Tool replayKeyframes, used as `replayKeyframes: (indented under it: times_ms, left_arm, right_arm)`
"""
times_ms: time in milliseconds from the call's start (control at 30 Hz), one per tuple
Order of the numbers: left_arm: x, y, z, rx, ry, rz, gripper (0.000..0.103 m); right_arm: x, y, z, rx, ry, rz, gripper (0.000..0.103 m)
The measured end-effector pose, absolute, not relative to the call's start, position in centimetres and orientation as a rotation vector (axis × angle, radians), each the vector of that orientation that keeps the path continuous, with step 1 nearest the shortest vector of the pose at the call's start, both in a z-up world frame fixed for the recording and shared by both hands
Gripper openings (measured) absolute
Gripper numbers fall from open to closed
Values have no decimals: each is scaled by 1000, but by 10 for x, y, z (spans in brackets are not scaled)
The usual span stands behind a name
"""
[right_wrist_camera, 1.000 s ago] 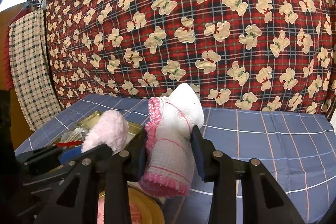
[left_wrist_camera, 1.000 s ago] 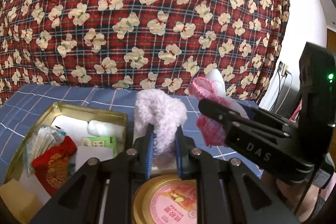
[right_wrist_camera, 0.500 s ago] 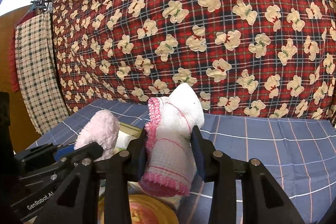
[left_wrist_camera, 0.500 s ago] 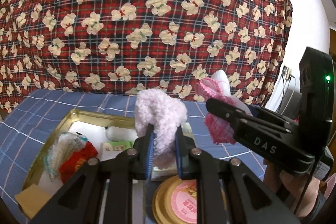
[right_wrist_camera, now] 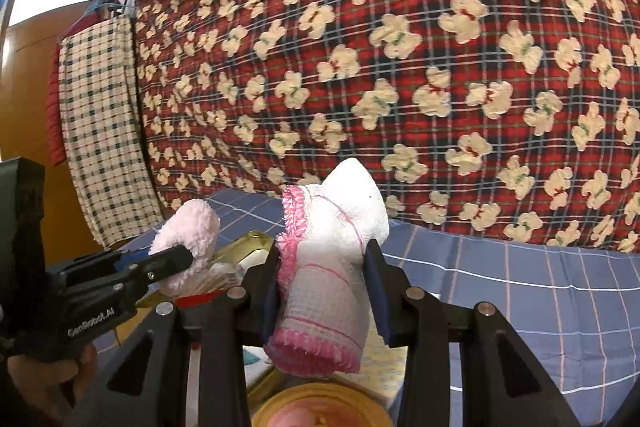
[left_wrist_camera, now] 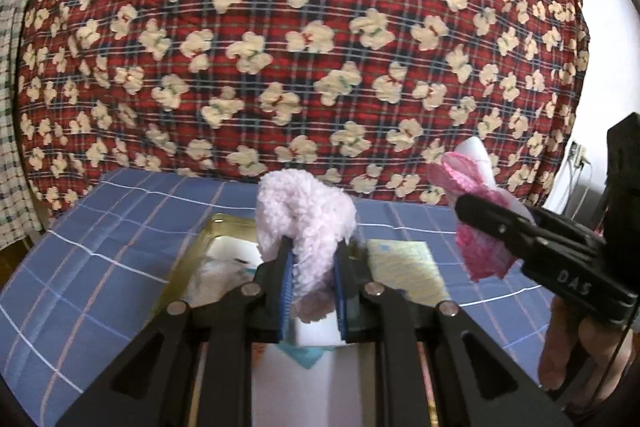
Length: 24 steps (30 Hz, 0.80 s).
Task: Organize soft objects
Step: 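Carry the pink puff in the left gripper while the right gripper carries the towel over the tray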
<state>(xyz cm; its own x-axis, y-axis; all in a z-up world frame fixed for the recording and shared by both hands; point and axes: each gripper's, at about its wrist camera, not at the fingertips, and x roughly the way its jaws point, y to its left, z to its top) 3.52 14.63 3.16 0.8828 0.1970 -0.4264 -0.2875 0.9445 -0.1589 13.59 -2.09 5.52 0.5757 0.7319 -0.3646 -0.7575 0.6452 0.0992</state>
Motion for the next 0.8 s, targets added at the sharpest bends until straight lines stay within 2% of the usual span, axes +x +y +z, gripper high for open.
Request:
replayKeyframes:
  times_ms: [800]
  left_arm:
    - [-3, 198, 4, -254, 501, 410, 15]
  right_arm:
    - [84, 55, 32, -171, 445, 1037, 41]
